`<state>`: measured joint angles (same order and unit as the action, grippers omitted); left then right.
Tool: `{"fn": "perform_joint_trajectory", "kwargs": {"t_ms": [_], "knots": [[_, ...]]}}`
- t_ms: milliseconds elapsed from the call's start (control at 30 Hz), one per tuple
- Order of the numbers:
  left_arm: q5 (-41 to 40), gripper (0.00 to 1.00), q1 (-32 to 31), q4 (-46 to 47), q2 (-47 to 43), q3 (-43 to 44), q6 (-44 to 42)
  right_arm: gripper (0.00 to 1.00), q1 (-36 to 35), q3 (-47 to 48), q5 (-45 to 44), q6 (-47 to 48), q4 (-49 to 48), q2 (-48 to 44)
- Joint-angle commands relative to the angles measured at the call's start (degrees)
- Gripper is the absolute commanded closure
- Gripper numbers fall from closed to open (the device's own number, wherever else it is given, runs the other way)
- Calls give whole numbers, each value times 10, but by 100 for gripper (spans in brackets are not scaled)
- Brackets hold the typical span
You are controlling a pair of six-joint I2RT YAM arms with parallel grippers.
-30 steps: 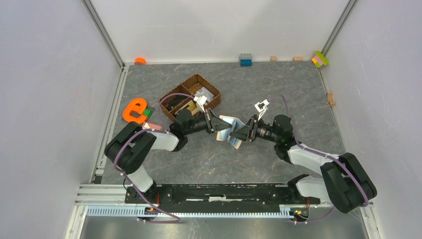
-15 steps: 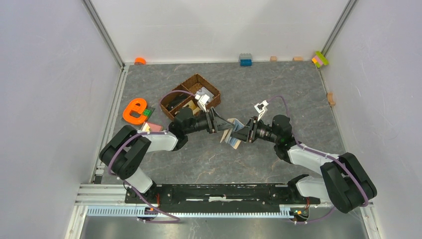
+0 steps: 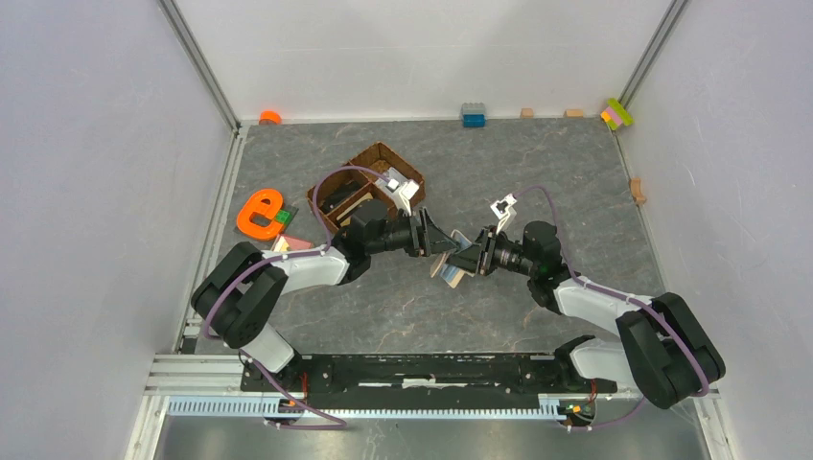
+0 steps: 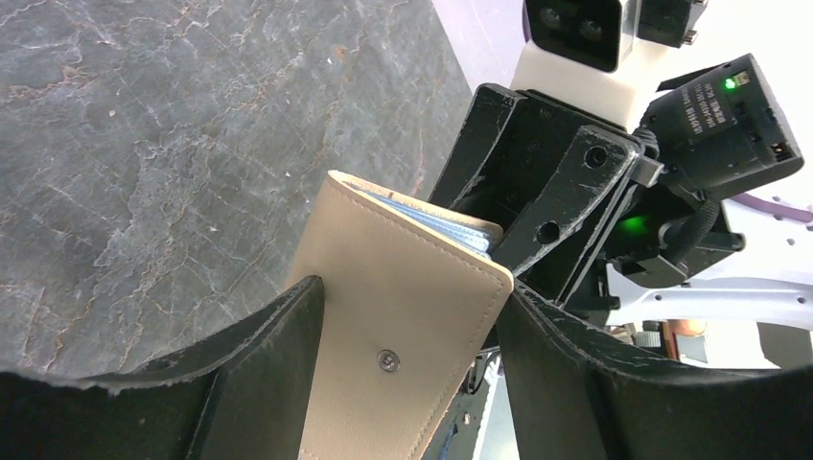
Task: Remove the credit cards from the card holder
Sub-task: Remove the credit card from the card holder.
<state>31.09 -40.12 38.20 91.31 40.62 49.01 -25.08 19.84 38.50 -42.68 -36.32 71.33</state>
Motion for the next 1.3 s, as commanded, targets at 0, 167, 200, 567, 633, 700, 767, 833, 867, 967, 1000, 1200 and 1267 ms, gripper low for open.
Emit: {"fn": "perform_joint_trajectory", "kwargs": {"t_ms": [0, 167, 200, 567, 633, 700, 767, 833, 867, 967, 1000, 1200, 1267], "knots": [[-23, 28, -19, -69, -10, 25, -53, 67, -5, 26, 18, 0, -63, -3], [-45, 39, -22, -98, -10, 32, -64, 68, -6, 24, 24, -8, -73, -4], [-49, 44, -22, -103, -10, 33, -64, 69, -7, 24, 25, -9, -75, -3], [-64, 88, -16, -110, -20, 28, -51, 54, -7, 26, 25, -4, -70, -5], [-55, 94, -10, -100, -18, 25, -42, 50, -8, 27, 23, 0, -63, -7], [-43, 97, -4, -82, -13, 20, -27, 50, -7, 28, 20, 4, -57, -9], [-32, 98, 1, -68, -8, 16, -16, 52, -7, 28, 17, 6, -55, -10], [-26, 98, 5, -58, -3, 14, -7, 52, -7, 28, 16, 6, -54, -10], [-22, 98, 6, -53, -1, 12, -2, 52, -7, 28, 16, 7, -54, -10], [-12, 98, 11, -37, 8, 10, 13, 53, -7, 28, 16, 7, -54, -10], [-6, 98, 14, -30, 12, 9, 19, 56, -7, 28, 16, 7, -54, -11], [12, 98, 19, 7, 24, 3, 44, 69, -7, 35, -14, 34, -11, -22], [9, 98, 20, 7, 18, -1, 43, 70, -6, 41, -39, 54, 26, -33]]}}
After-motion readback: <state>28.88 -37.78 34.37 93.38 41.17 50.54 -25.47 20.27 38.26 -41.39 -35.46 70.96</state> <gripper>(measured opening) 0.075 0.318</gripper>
